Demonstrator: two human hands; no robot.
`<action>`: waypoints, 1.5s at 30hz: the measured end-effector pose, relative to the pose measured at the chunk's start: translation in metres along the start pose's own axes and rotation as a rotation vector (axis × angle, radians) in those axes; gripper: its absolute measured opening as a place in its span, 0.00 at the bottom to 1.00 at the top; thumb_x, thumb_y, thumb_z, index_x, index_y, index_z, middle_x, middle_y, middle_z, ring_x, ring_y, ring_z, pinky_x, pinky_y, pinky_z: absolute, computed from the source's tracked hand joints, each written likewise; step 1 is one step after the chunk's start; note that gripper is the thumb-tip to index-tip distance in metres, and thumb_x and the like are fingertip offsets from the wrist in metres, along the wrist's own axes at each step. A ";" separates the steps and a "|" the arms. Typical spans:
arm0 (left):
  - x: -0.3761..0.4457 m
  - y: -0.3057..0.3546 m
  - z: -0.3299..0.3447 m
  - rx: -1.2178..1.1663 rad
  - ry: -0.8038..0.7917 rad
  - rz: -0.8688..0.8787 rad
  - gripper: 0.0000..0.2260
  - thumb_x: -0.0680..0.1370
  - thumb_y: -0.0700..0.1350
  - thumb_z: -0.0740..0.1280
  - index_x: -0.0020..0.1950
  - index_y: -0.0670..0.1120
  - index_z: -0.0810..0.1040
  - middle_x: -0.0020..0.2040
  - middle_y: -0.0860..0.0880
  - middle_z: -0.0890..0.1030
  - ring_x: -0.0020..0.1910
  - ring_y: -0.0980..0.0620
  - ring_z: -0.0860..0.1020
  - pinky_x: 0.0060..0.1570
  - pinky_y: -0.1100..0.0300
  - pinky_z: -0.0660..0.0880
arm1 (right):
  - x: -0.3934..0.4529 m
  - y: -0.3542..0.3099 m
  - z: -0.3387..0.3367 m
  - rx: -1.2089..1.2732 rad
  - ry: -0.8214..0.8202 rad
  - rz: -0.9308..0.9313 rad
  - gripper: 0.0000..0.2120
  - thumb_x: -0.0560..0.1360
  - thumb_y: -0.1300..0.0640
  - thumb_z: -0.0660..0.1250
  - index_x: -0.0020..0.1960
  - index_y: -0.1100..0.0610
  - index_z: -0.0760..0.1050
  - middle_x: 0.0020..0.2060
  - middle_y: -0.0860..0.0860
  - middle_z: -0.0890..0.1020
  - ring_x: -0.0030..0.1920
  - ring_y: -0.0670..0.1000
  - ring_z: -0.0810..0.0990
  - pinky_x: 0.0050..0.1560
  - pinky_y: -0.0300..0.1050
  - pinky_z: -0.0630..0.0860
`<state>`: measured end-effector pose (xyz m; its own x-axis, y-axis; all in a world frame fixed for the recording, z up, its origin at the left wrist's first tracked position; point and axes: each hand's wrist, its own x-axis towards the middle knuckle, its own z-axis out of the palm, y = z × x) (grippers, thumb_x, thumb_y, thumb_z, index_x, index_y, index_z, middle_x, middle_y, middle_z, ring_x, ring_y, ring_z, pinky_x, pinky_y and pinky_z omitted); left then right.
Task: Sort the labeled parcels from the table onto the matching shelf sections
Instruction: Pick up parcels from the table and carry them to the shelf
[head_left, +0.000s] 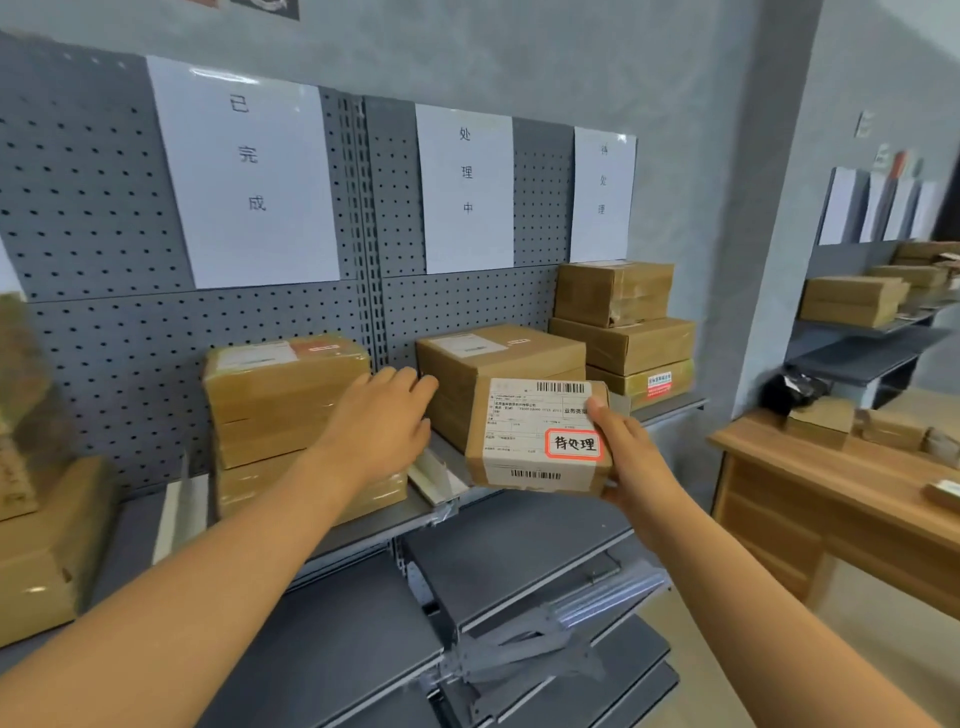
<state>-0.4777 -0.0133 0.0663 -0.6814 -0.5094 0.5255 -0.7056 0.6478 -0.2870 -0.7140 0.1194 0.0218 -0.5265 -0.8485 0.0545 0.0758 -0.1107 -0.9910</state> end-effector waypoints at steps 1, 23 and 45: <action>0.014 0.000 0.010 0.005 0.002 0.001 0.19 0.80 0.51 0.61 0.70 0.47 0.70 0.59 0.48 0.77 0.59 0.47 0.75 0.57 0.51 0.72 | 0.017 0.001 -0.004 -0.006 -0.002 -0.005 0.26 0.76 0.37 0.65 0.68 0.52 0.70 0.48 0.50 0.87 0.49 0.51 0.87 0.50 0.54 0.83; 0.254 0.049 0.117 0.053 -0.017 -0.093 0.19 0.80 0.52 0.61 0.69 0.49 0.70 0.61 0.49 0.77 0.60 0.48 0.74 0.59 0.52 0.71 | 0.278 -0.024 -0.100 -0.011 -0.160 -0.029 0.23 0.75 0.38 0.67 0.63 0.51 0.71 0.46 0.49 0.88 0.47 0.51 0.87 0.46 0.53 0.85; 0.413 0.149 0.171 0.130 -0.022 -0.306 0.19 0.81 0.50 0.59 0.72 0.48 0.69 0.61 0.47 0.77 0.59 0.45 0.75 0.57 0.50 0.72 | 0.476 -0.040 -0.262 -0.061 -0.371 -0.017 0.23 0.77 0.37 0.63 0.64 0.51 0.75 0.49 0.51 0.87 0.49 0.52 0.87 0.44 0.49 0.82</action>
<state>-0.8974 -0.2241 0.1034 -0.4371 -0.6821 0.5863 -0.8961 0.3861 -0.2189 -1.1892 -0.1444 0.0555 -0.1838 -0.9778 0.1011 0.0135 -0.1053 -0.9943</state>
